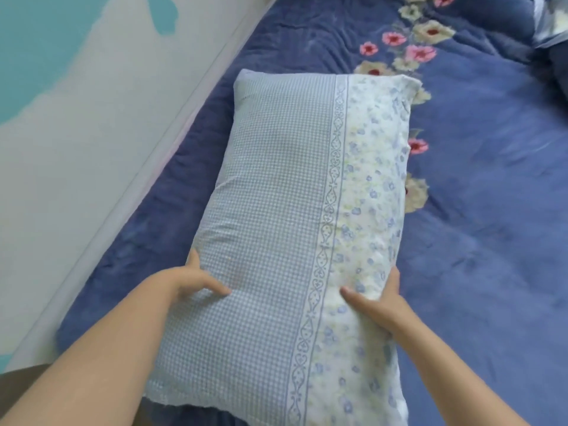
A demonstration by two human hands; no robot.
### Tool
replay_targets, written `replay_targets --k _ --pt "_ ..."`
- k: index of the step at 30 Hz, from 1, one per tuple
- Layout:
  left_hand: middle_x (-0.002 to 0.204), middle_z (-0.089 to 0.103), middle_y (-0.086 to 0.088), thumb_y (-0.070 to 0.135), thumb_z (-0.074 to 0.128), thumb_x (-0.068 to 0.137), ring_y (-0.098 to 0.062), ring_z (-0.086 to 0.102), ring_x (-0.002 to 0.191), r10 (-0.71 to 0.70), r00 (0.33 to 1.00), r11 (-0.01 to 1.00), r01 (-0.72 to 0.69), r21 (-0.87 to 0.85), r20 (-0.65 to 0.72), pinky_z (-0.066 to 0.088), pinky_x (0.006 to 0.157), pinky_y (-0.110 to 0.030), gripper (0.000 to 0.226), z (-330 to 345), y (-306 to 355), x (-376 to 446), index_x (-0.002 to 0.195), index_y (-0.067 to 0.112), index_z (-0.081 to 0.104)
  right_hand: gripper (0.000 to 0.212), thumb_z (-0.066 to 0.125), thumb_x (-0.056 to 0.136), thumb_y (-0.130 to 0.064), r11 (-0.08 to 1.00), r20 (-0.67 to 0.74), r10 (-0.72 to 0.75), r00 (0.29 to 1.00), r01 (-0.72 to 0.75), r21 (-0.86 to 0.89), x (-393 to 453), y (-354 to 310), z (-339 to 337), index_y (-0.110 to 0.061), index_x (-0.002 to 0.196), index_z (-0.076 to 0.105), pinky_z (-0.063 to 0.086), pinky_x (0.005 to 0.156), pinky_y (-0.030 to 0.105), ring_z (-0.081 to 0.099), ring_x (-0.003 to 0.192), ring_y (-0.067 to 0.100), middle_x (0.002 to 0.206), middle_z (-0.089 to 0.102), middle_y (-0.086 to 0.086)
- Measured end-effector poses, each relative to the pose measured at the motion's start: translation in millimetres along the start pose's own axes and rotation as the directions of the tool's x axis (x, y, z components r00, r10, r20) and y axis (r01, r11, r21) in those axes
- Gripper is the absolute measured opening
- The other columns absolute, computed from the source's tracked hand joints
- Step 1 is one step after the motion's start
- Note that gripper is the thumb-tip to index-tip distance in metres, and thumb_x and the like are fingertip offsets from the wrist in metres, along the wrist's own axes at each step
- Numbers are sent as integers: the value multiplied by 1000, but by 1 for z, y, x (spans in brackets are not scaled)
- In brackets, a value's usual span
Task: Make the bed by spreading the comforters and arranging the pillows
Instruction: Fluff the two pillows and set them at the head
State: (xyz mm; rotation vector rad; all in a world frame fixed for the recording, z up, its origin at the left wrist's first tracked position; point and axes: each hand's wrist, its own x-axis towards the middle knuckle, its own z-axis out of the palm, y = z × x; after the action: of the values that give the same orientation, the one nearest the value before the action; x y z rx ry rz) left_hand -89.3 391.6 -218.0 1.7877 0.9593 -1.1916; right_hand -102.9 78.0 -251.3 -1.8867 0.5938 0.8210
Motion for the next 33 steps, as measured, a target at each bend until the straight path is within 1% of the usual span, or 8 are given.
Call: replay_targets --k 3,7,14,17,22,26,30,33 --pt "160 2 -5 13 74 75 -31 13 145 -37 999 995 37 -88 -1 20 118 -48 118 -4 -12 7 148 25 -18 124 83 58 -31 993 10 32 999 -33 116 -2 -2 4 -19 144 -4 35 106 41 38 130 28 145 30 7" --pt "134 49 -13 -14 66 73 -37 45 126 30 990 979 -57 -195 -138 41 98 -44 72 3 -2 2 137 1 38 97 84 62 -25 987 -200 45 979 -13 161 -11 -13 20 -27 135 20 44 99 44 51 115 28 128 48 3" --pt "88 63 -20 -20 63 61 -38 62 93 159 885 926 -288 -246 -439 54 85 -45 30 -42 28 -30 88 -8 63 60 78 69 -15 954 -450 -127 884 232 188 -41 -76 41 -13 114 37 48 89 43 55 106 28 107 51 1" --pt "65 55 -10 -10 63 52 -28 58 73 337 753 793 -550 -260 -566 52 70 -43 21 -72 53 -64 61 5 51 54 74 74 -13 887 -556 -279 783 432 163 -57 -123 37 -12 118 43 46 87 35 56 105 23 105 55 -2" --pt "72 54 -15 10 51 43 -24 54 68 515 487 640 -766 -62 -705 47 58 -41 28 -118 118 -101 71 5 55 44 65 67 -32 765 -695 -439 570 643 44 -71 -219 13 -13 104 49 39 68 22 53 87 18 89 56 -4" --pt "111 63 -30 17 56 63 -41 59 108 586 245 613 -758 224 -772 47 88 -43 50 -169 202 -125 107 -6 59 55 57 72 -34 683 -773 -512 374 723 -103 -44 -311 -14 -1 115 47 35 72 23 56 92 27 100 61 14" --pt "151 28 -15 18 46 93 -26 23 143 632 81 677 -541 499 -771 11 115 -54 56 -223 277 -140 143 5 25 65 43 96 -24 728 -625 -571 532 680 -86 17 -379 -53 -12 148 6 17 115 33 21 142 27 156 17 13" --pt "158 11 -8 16 34 97 -20 5 148 785 167 614 -338 713 -597 3 116 -55 56 -207 288 -125 148 9 12 57 36 98 -20 841 -564 -522 640 497 -213 51 -372 -54 -9 147 10 4 118 38 1 146 29 157 1 17"
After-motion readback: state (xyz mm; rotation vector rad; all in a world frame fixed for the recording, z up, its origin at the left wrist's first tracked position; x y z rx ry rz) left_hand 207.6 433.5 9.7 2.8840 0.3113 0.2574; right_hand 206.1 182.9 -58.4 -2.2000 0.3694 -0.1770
